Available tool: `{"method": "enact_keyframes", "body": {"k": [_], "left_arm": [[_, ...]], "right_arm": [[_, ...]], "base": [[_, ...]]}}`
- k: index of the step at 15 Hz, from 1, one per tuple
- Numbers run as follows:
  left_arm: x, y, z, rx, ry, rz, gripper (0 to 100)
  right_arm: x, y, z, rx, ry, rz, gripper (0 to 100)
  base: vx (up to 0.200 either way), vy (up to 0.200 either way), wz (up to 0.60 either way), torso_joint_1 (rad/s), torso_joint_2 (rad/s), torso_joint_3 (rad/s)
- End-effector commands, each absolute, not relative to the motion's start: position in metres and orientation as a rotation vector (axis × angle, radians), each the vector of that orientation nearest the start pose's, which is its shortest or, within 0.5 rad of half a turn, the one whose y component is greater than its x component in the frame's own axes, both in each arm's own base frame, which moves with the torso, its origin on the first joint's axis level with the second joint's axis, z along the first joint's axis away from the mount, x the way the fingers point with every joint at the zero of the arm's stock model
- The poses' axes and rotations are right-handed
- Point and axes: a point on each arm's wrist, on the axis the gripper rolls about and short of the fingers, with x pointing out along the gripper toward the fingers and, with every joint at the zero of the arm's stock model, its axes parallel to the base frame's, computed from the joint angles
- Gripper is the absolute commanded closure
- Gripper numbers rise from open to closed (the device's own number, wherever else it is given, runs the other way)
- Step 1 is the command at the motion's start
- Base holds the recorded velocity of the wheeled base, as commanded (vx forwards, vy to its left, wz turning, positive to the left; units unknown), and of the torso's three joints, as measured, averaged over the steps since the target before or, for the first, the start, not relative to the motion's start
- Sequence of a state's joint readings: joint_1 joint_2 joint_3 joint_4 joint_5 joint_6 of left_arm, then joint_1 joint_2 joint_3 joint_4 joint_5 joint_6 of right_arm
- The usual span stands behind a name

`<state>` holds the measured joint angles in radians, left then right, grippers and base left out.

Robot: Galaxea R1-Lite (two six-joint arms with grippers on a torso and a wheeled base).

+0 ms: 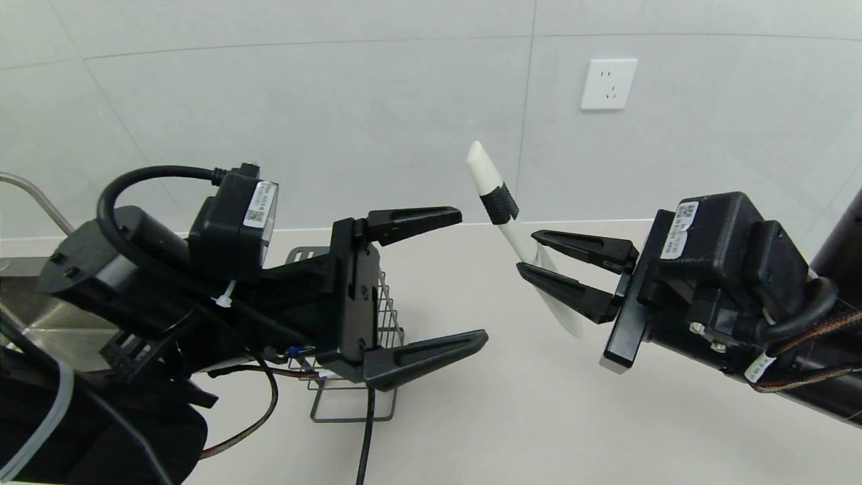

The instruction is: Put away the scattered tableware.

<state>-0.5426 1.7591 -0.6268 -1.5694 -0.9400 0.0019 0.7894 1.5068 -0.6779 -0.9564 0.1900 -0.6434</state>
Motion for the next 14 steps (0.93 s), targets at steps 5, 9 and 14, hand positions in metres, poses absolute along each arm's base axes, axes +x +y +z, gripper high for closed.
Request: {"method": "enact_keyframes", "body": {"k": [5, 9, 14], "left_arm": [[0.254, -0.188, 0.212, 0.094, -0.523, -1.479, 0], [0.257, -0.203, 0.217, 0.062, -0.541, -1.492, 0], [0.254, -0.214, 0.227, -0.014, -0.534, -1.501, 0]], "right_arm": [[0.169, 0.184, 0.238, -0.544, -0.454, 0.917, 100], [0.169, 0.184, 0.239, -0.542, -0.460, 0.918, 100], [0.169, 0.184, 0.239, -0.541, -0.463, 0.917, 100]], "base": [[0.000, 0.000, 0.00, 0.000, 0.00, 0.000], [0.000, 0.000, 0.00, 0.000, 0.00, 0.000], [0.000, 0.000, 0.00, 0.000, 0.00, 0.000]]}}
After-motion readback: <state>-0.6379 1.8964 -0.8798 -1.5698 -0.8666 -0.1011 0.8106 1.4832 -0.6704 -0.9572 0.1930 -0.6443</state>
